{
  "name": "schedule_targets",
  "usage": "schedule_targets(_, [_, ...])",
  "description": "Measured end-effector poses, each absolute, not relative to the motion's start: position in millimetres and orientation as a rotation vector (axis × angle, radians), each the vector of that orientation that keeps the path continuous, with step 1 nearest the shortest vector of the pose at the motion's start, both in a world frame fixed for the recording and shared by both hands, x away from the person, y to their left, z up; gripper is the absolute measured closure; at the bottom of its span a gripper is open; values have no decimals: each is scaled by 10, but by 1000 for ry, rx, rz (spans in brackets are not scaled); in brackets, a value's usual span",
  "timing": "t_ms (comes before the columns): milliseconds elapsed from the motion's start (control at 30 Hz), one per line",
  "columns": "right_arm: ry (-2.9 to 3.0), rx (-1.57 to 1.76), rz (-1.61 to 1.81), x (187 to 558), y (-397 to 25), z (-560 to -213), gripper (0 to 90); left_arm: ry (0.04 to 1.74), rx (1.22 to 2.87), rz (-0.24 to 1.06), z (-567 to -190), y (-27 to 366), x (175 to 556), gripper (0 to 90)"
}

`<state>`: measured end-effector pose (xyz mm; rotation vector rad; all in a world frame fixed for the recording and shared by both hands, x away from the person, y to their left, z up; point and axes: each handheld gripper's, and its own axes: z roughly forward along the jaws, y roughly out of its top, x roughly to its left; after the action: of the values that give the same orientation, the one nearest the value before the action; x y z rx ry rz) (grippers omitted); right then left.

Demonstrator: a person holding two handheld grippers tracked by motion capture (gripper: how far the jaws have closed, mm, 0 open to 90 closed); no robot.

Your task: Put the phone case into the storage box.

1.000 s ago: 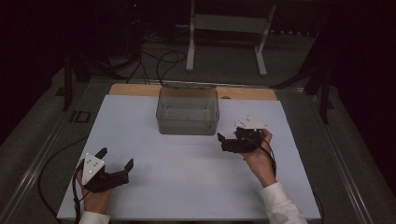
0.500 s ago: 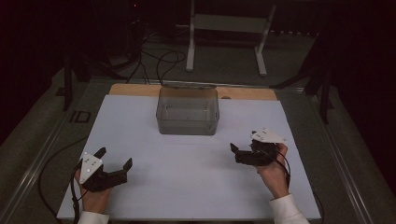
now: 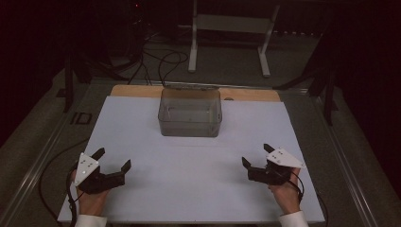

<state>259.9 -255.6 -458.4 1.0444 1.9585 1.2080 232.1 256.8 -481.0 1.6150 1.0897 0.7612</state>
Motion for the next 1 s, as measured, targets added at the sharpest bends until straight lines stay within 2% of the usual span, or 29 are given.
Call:
schedule_targets(633, [1907,1030,1318,2384,-2720,-4823,100,1007,1637,766,-4812,2582,2281,1])
schedule_targets(1000, [1879,1048,1338,2389,-2769,-4882,101,980,1665,772,-4850,2554,2283,1])
